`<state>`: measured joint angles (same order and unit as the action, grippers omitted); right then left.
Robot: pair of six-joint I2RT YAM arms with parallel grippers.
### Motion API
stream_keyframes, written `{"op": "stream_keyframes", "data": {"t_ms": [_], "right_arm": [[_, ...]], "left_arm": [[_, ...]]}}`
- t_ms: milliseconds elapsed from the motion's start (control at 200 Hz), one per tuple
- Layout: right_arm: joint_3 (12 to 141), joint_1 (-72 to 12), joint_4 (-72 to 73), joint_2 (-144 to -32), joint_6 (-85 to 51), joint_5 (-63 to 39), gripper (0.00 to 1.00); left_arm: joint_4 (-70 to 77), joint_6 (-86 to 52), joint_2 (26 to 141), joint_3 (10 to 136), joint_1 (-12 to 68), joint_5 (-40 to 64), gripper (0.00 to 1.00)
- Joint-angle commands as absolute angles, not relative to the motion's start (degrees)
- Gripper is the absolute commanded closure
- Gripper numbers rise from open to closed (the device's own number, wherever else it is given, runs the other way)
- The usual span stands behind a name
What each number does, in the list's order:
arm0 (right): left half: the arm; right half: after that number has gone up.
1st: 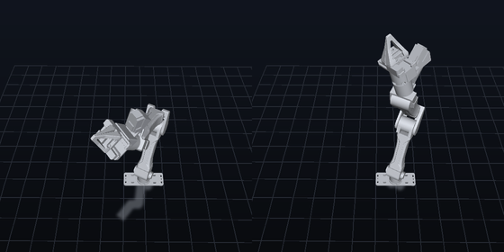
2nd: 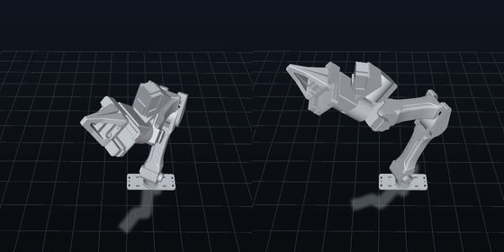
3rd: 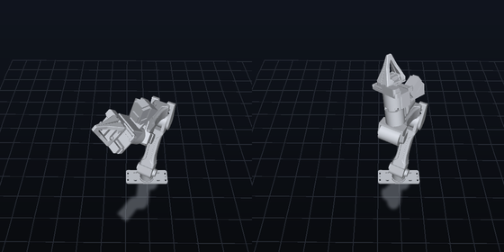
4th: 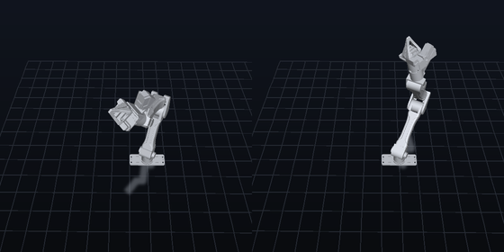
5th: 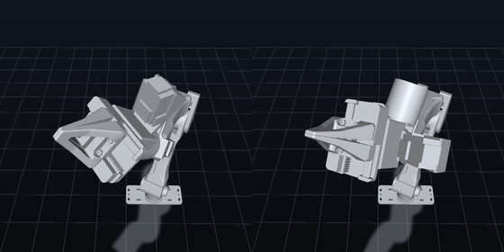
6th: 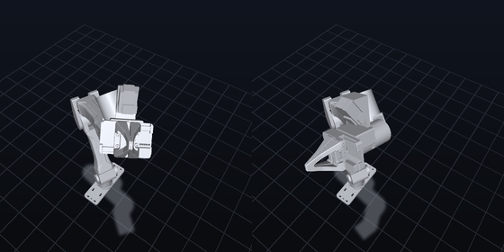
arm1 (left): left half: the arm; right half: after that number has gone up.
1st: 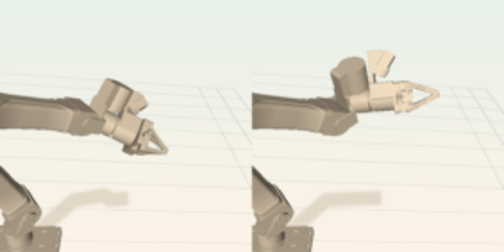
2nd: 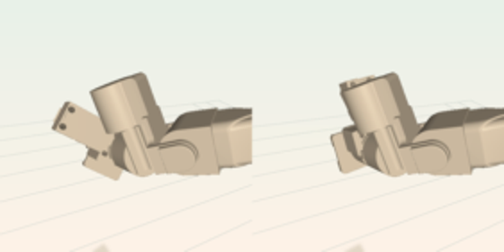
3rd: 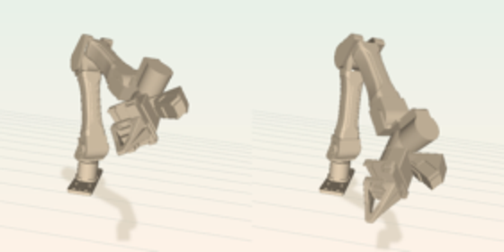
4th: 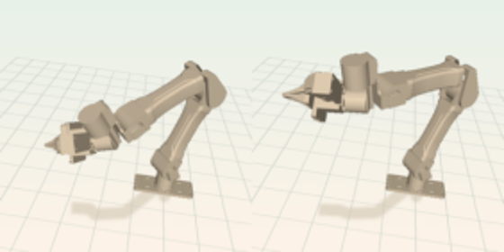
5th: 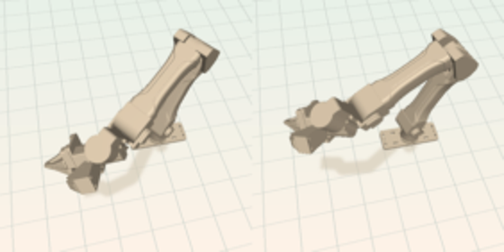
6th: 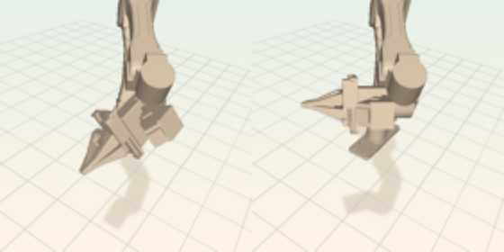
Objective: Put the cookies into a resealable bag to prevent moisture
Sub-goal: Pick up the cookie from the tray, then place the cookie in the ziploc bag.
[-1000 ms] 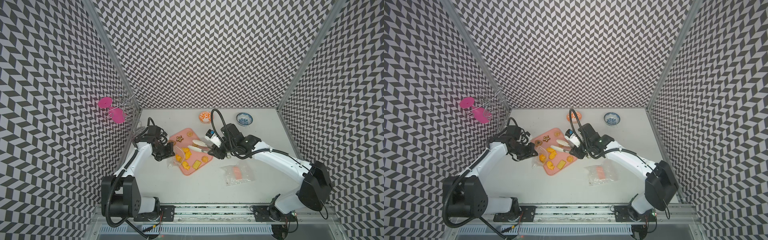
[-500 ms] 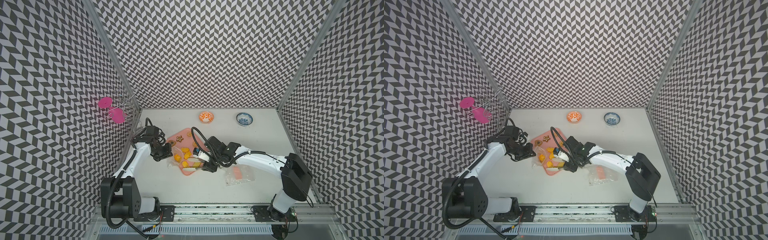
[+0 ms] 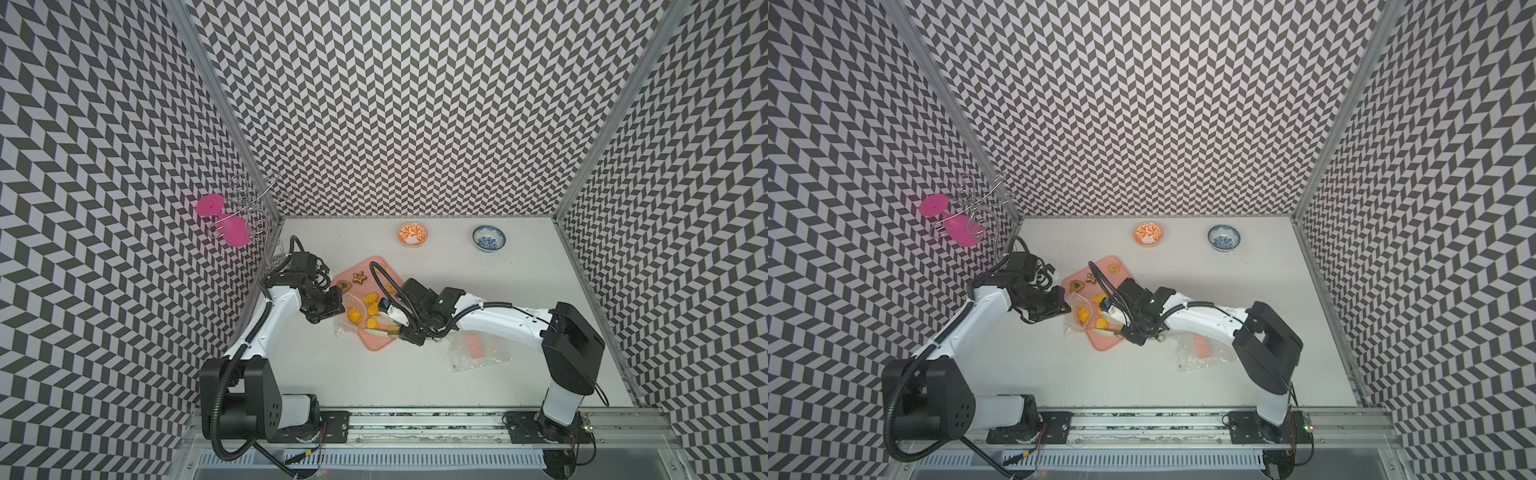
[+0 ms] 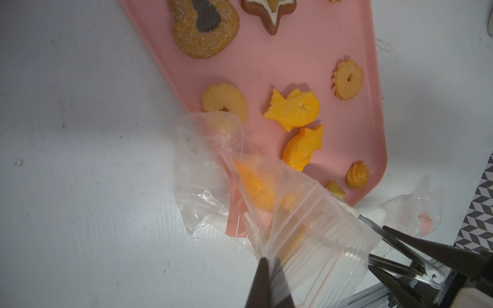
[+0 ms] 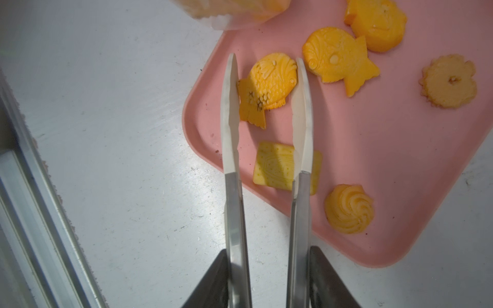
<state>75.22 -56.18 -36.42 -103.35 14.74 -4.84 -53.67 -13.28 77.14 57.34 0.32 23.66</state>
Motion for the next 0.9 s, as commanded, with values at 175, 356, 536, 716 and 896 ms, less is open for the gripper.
{"op": "stream_keyframes", "data": {"t_ms": [175,356,536,716,896], "right_arm": [[77.42,-55.66,-36.83,-99.47,12.74,-1.13,0.62],[75.03,-50.8,-33.76,-91.74,8.67,-8.47,0.65],[73.76,-48.78,-26.36,-86.95,5.77,-18.32,0.65],[75.36,-49.98,-22.94,-90.11,4.91,-23.5,0.65],[78.28,-50.79,-25.82,-95.04,6.61,-23.92,0.63]], "left_arm": [[-53.45,-12.45,75.98,56.26,0.0,24.43,1.0],[-53.02,-12.29,76.63,56.41,0.0,24.76,1.0],[-52.37,-12.47,77.21,56.42,0.0,25.75,1.0],[-52.45,-12.39,77.1,56.53,0.0,25.96,1.0],[-52.39,-12.51,76.76,56.16,0.0,25.95,1.0]]}}
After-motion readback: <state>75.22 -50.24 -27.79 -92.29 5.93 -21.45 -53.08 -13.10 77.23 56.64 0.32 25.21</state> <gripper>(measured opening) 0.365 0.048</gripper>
